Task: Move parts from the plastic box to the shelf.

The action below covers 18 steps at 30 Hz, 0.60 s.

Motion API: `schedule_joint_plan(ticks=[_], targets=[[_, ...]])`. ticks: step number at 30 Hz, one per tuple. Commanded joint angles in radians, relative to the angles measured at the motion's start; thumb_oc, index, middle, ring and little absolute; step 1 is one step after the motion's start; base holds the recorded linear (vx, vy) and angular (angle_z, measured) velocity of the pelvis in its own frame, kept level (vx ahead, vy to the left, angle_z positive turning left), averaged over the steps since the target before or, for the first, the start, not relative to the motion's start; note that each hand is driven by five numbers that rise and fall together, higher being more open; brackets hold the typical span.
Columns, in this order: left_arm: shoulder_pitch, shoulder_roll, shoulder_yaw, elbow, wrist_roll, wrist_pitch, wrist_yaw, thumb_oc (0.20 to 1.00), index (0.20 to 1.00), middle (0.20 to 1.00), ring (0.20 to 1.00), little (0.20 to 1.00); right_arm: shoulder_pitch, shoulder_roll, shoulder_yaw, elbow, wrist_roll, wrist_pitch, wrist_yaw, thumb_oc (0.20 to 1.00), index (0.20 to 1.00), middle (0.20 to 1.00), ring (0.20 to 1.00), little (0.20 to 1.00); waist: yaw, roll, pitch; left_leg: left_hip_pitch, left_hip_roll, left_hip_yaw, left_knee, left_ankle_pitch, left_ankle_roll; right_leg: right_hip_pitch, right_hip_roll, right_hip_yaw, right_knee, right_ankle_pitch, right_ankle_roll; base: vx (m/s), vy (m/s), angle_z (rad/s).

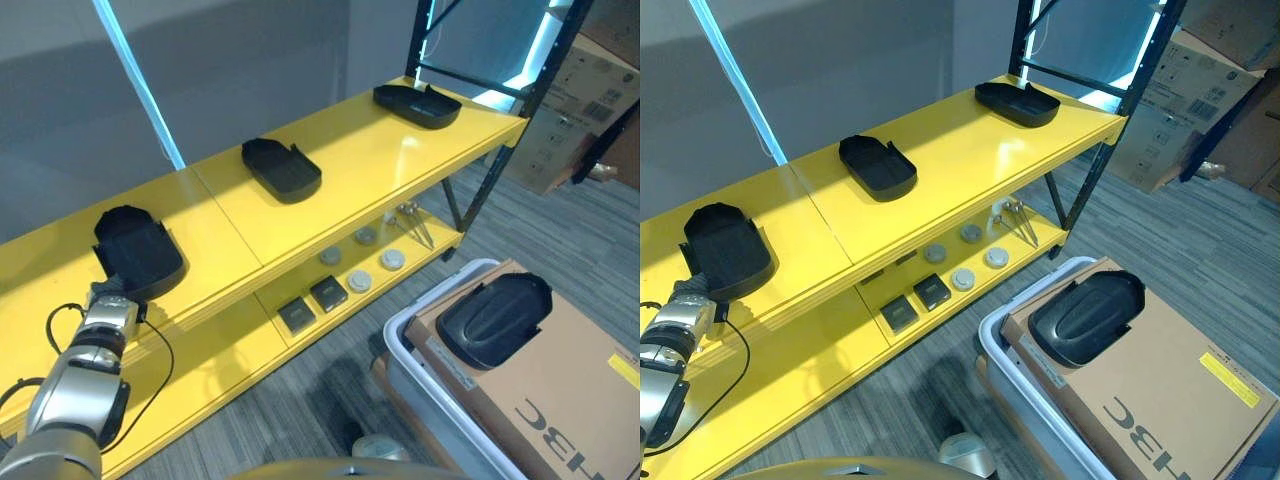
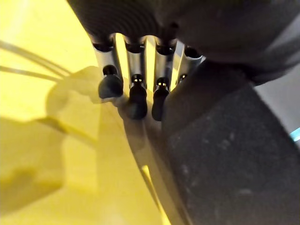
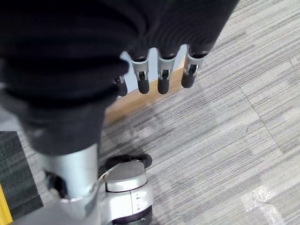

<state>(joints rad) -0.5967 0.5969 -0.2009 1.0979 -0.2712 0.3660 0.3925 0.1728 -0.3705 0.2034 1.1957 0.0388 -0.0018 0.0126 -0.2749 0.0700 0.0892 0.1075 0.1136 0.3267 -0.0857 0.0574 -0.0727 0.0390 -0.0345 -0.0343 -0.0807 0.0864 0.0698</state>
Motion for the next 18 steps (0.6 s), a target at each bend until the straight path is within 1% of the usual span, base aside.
schedule_joint_plan(ticks=[1, 6, 7, 8, 13, 16, 18], targets=[[-0.124, -0.003, -0.015, 0.087, 0.037, -0.016, 0.008, 0.200, 0.200, 0.200, 0.200, 0.200, -0.015, -0.013, 0.034, 0.036, -0.014, -0.015, -0.002, 1.000, 1.000, 1.000, 1.000, 1.000, -0.014, -0.021, -0.004, -0.009, 0.050, 0.032, 0.071, -0.034, -0.005, -0.010, -0.047, -0.011, 0.057, -0.058, 0.082, 0.00, 0.000, 0.00], [-0.132, -0.009, -0.026, 0.099, 0.034, 0.001, 0.003, 0.200, 0.200, 0.200, 0.200, 0.200, -0.023, -0.018, 0.032, 0.051, -0.012, -0.024, 0.000, 1.000, 1.000, 1.000, 1.000, 1.000, -0.014, -0.016, 0.001, -0.010, 0.051, 0.034, 0.074, -0.034, -0.007, -0.008, -0.047, -0.011, 0.055, -0.060, 0.080, 0.00, 0.004, -0.01], [-0.131, -0.011, -0.027, 0.104, 0.035, 0.004, 0.000, 0.558, 0.558, 0.558, 0.558, 0.558, -0.023, -0.018, 0.032, 0.053, -0.011, -0.024, 0.000, 1.000, 1.000, 1.000, 1.000, 1.000, -0.015, -0.016, 0.001, -0.009, 0.052, 0.034, 0.073, -0.034, -0.007, -0.008, -0.048, -0.011, 0.055, -0.061, 0.080, 0.00, 0.000, 0.00], [-0.130, -0.013, -0.028, 0.108, 0.034, 0.007, 0.000, 1.000, 1.000, 1.000, 1.000, 1.000, -0.024, -0.018, 0.032, 0.056, -0.013, -0.025, 0.001, 1.000, 1.000, 1.000, 1.000, 1.000, -0.015, -0.016, 0.001, -0.009, 0.052, 0.035, 0.073, -0.034, -0.007, -0.008, -0.047, -0.012, 0.055, -0.061, 0.080, 0.00, 0.000, 0.00], [-0.120, -0.018, -0.025, 0.112, 0.036, 0.011, 0.023, 1.000, 1.000, 1.000, 1.000, 1.000, -0.024, -0.017, 0.028, 0.062, -0.023, -0.029, 0.002, 1.000, 1.000, 1.000, 1.000, 1.000, -0.013, -0.015, 0.003, -0.006, 0.054, 0.035, 0.073, -0.033, -0.010, -0.004, -0.049, -0.016, 0.054, -0.063, 0.080, 0.00, 0.000, 0.00], [-0.124, -0.009, -0.028, 0.110, 0.066, -0.010, 0.054, 1.000, 1.000, 1.000, 1.000, 1.000, -0.028, -0.019, 0.031, 0.068, -0.022, -0.031, 0.001, 1.000, 1.000, 1.000, 1.000, 1.000, -0.008, -0.013, 0.004, -0.005, 0.052, 0.031, 0.071, -0.032, -0.011, 0.000, -0.050, -0.020, 0.052, -0.063, 0.080, 0.00, 0.000, 0.00], [-0.142, 0.026, -0.028, 0.083, 0.071, -0.039, 0.069, 1.000, 1.000, 1.000, 1.000, 1.000, -0.027, -0.019, 0.032, 0.074, -0.021, -0.035, -0.001, 1.000, 1.000, 1.000, 1.000, 1.000, -0.002, -0.009, 0.003, -0.002, 0.049, 0.028, 0.067, -0.031, -0.011, 0.003, -0.052, -0.025, 0.050, -0.063, 0.080, 0.00, 0.000, 0.00]])
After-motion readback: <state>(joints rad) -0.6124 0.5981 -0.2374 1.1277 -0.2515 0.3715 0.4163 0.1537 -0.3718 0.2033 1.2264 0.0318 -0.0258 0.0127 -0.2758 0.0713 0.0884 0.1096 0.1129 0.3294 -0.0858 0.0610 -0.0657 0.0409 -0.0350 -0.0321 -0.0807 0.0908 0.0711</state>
